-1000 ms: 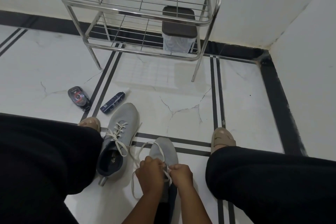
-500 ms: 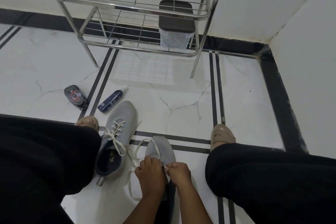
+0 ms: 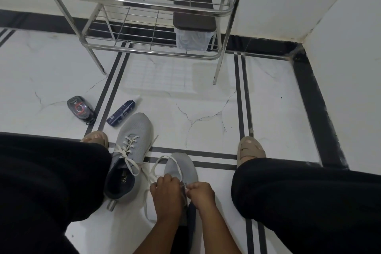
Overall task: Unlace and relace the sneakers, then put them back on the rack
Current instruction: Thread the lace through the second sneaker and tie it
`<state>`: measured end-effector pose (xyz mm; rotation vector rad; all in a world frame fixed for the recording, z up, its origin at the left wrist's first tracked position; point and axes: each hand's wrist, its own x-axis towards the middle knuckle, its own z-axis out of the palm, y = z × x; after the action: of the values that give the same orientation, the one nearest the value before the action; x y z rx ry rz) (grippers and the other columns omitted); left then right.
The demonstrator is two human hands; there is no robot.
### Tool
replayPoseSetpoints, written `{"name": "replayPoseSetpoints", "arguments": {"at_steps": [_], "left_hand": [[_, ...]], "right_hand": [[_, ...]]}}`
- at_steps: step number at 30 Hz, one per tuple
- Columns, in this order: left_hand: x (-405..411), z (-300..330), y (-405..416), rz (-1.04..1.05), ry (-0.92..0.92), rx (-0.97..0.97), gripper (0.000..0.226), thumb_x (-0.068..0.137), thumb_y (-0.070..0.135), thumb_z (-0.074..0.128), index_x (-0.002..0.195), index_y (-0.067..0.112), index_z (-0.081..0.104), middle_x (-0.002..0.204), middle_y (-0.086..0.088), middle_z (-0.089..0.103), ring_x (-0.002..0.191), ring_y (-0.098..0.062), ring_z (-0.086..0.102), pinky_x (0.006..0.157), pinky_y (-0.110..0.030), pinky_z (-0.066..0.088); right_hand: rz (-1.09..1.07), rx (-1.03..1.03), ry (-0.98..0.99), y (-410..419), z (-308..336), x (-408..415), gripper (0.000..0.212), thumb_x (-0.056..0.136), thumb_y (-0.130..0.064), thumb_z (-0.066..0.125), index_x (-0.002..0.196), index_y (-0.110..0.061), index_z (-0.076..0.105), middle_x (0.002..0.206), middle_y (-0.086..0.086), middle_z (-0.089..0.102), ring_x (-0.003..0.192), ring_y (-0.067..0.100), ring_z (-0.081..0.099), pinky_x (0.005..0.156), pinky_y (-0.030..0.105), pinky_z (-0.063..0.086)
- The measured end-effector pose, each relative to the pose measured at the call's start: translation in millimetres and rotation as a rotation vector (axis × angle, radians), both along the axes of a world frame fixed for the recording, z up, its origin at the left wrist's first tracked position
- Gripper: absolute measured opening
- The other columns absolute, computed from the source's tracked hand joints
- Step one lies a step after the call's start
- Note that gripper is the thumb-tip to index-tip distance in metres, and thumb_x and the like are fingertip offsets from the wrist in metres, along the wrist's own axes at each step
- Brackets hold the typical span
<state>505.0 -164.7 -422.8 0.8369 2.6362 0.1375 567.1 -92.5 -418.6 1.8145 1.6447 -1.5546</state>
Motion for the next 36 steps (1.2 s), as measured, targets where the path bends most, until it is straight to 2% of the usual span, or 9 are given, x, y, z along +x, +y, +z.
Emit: {"name": "replayPoseSetpoints", "arguments": {"at_steps": [2, 8, 14, 17, 20, 22, 29, 34, 36], "left_hand": [[2.0, -9.5, 0.6, -0.01, 0.019, -0.042, 0.015, 0.063, 0.024, 0.08, 0.068, 0.024, 0.066, 0.076, 0.003, 0.06, 0.075, -0.019, 0.058, 0.071, -0.035, 0.041], [12.4, -14.7, 2.4, 0.097, 0.042, 0.024, 0.007, 0.088, 0.028, 0.058, 0.091, 0.026, 0.064, 0.094, 0.005, 0.059, 0.095, -0.016, 0.056, 0.087, -0.035, 0.036], [4.8, -13.2, 4.4, 0.067, 0.013, -0.02, 0.011, 0.088, 0.03, 0.056, 0.091, 0.033, 0.066, 0.099, 0.011, 0.06, 0.099, -0.012, 0.052, 0.09, -0.033, 0.031], [3.2, -10.0, 4.9, -0.034, 0.021, -0.049, 0.003, 0.077, 0.025, 0.067, 0.077, 0.028, 0.068, 0.087, 0.008, 0.062, 0.087, -0.016, 0.056, 0.08, -0.033, 0.035], [5.3, -17.6, 2.2, -0.145, 0.068, -0.055, 0.022, 0.054, 0.014, 0.083, 0.06, 0.02, 0.063, 0.068, 0.0, 0.058, 0.066, -0.021, 0.055, 0.065, -0.036, 0.039], [6.1, -20.0, 1.1, -0.158, 0.092, -0.024, 0.026, 0.051, 0.011, 0.084, 0.059, 0.018, 0.061, 0.065, -0.002, 0.056, 0.063, -0.022, 0.054, 0.061, -0.037, 0.04], [8.1, -17.9, 4.5, -0.135, -0.031, -0.001, 0.007, 0.091, 0.019, 0.054, 0.086, 0.021, 0.059, 0.088, 0.003, 0.063, 0.079, -0.012, 0.059, 0.065, -0.025, 0.042], [11.4, -12.2, 6.6, -0.138, -0.058, -0.024, 0.013, 0.095, 0.016, 0.043, 0.099, 0.019, 0.055, 0.098, 0.005, 0.063, 0.088, -0.01, 0.061, 0.069, -0.022, 0.046], [10.8, -12.9, 3.8, -0.128, -0.069, -0.008, 0.013, 0.095, 0.015, 0.043, 0.099, 0.019, 0.054, 0.101, 0.004, 0.062, 0.091, -0.01, 0.059, 0.072, -0.023, 0.046]], "right_hand": [[0.01, 0.002, -0.006, -0.2, 0.1, 0.8, 0.02, 0.089, -0.019, 0.067, 0.106, -0.012, 0.074, 0.11, 0.005, 0.071, 0.095, 0.017, 0.062, 0.082, 0.02, 0.047], [-0.014, -0.006, 0.01, -0.3, -1.4, 2.4, 0.019, 0.088, -0.022, 0.068, 0.104, -0.013, 0.074, 0.107, 0.005, 0.072, 0.091, 0.018, 0.063, 0.082, 0.022, 0.05], [0.007, -0.006, -0.003, 0.6, -4.0, 4.6, 0.02, 0.087, -0.019, 0.067, 0.103, -0.009, 0.074, 0.109, 0.007, 0.071, 0.1, 0.022, 0.064, 0.089, 0.026, 0.051], [0.008, -0.01, 0.003, 0.3, -5.9, 5.7, 0.018, 0.087, -0.019, 0.067, 0.101, -0.01, 0.075, 0.107, 0.008, 0.072, 0.1, 0.022, 0.064, 0.087, 0.025, 0.05], [-0.005, -0.019, 0.006, -0.4, -8.6, 6.3, 0.017, 0.088, -0.022, 0.067, 0.098, -0.011, 0.076, 0.105, 0.006, 0.072, 0.099, 0.022, 0.064, 0.085, 0.023, 0.05], [-0.026, -0.031, 0.013, -1.3, -9.6, 6.7, 0.015, 0.087, -0.021, 0.068, 0.097, -0.013, 0.076, 0.103, 0.005, 0.072, 0.098, 0.022, 0.065, 0.084, 0.023, 0.05], [-0.052, -0.055, 0.014, -1.2, -10.5, 8.4, 0.012, 0.089, -0.02, 0.066, 0.095, -0.016, 0.076, 0.092, 0.001, 0.07, 0.085, 0.015, 0.061, 0.076, 0.02, 0.05], [-0.115, -0.099, 0.021, -2.4, -9.1, 7.9, 0.026, 0.086, -0.01, 0.064, 0.067, -0.028, 0.067, 0.078, 0.0, 0.066, 0.086, 0.022, 0.066, 0.081, 0.03, 0.055], [-0.129, -0.104, 0.031, -3.4, -8.5, 7.6, 0.027, 0.085, -0.01, 0.065, 0.066, -0.029, 0.066, 0.077, -0.001, 0.066, 0.084, 0.021, 0.065, 0.079, 0.028, 0.055]]}}
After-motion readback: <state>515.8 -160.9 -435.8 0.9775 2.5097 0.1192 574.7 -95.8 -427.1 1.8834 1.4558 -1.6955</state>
